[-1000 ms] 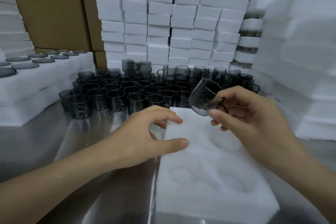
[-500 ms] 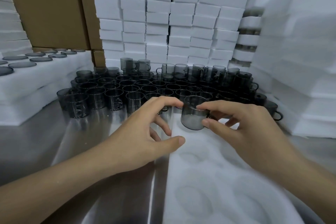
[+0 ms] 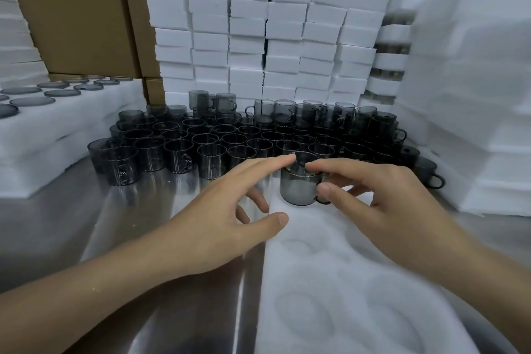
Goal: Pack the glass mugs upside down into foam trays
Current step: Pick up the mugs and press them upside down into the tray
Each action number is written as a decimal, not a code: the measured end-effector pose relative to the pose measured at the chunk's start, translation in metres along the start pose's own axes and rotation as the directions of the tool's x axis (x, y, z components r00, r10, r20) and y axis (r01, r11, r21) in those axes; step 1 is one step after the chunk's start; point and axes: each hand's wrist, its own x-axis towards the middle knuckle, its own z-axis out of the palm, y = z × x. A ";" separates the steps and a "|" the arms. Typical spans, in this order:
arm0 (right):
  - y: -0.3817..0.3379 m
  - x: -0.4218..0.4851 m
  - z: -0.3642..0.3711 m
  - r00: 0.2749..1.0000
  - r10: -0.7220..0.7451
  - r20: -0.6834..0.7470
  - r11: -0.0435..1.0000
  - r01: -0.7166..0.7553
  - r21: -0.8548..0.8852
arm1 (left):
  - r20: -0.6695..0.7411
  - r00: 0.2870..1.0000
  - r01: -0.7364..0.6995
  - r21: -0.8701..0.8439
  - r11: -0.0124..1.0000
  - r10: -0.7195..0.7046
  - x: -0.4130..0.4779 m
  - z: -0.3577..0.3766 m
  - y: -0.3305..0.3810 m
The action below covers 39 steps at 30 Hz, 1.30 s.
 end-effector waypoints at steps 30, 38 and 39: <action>0.009 0.002 -0.005 0.995 0.064 0.076 0.996 -0.058 -0.073 | -0.017 1.000 -0.019 0.195 0.981 0.023 0.002 -0.001 -0.003; 0.006 0.000 0.000 0.997 0.075 0.026 0.997 -0.075 -0.023 | 0.028 0.994 0.104 0.114 0.988 -0.108 0.001 0.002 0.003; 0.005 0.000 0.001 0.997 0.077 -0.015 0.997 -0.077 0.012 | 0.011 0.989 0.147 0.080 0.986 -0.149 0.001 0.003 0.003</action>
